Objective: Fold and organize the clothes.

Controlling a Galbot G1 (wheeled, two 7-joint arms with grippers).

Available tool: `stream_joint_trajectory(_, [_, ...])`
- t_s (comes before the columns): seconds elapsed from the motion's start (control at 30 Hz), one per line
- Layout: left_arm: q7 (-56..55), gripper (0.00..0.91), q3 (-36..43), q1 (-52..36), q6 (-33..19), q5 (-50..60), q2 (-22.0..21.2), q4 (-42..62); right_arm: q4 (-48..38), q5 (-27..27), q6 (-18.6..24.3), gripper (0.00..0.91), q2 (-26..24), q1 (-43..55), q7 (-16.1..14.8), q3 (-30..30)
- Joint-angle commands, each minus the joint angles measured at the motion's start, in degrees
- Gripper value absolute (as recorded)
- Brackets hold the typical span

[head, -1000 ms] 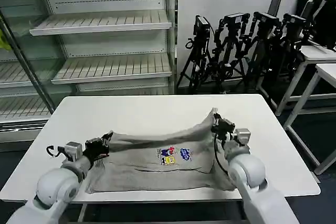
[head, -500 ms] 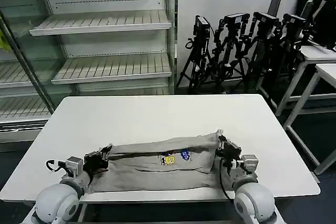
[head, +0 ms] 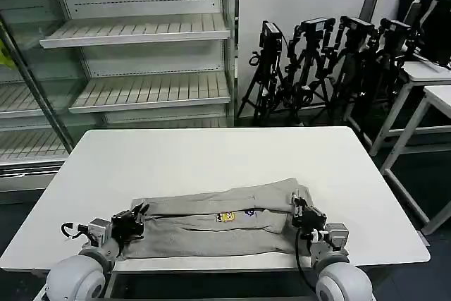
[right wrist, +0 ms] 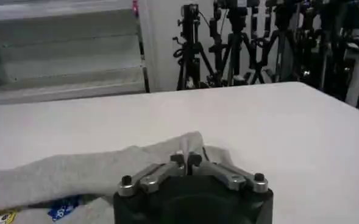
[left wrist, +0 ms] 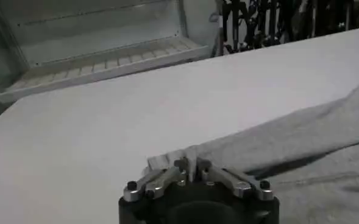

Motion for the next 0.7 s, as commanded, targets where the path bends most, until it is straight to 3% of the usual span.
stream_joint_trajectory(0.03, [-0.3,0.907,-2.9,2.5,0.1,0.8,-2.3,-3.3,4.3,-0.9,3.2,0.907,0.1,-2.7,0.3,1.5])
stream_joint_trajectory(0.27, [-6.2,0.907,-7.4,7.9,-2.8,-1.8,-10.6,-8.2,10.1,-3.6,5.1,0.907,1.3,-9.3,-0.1,5.5])
stream_joint_trajectory(0.63, [-10.4,0.907,-5.2,8.7,-7.5,1.6,-20.1,-2.3,13.8,-5.9,5.5,0.907,4.4,-15.5,-0.3,8.0])
stream_joint_trajectory(0.67, [-10.7,0.453,-5.0,8.6,-7.7,1.5,-20.5,-2.1,14.3,-6.2,5.6,0.907,4.7,-16.0,-0.4,8.1])
stream_joint_trajectory(0.7, [-10.7,0.171,-4.9,8.6,-7.9,1.5,-20.8,-1.9,14.5,-6.3,5.6,0.907,4.9,-16.4,-0.4,8.3])
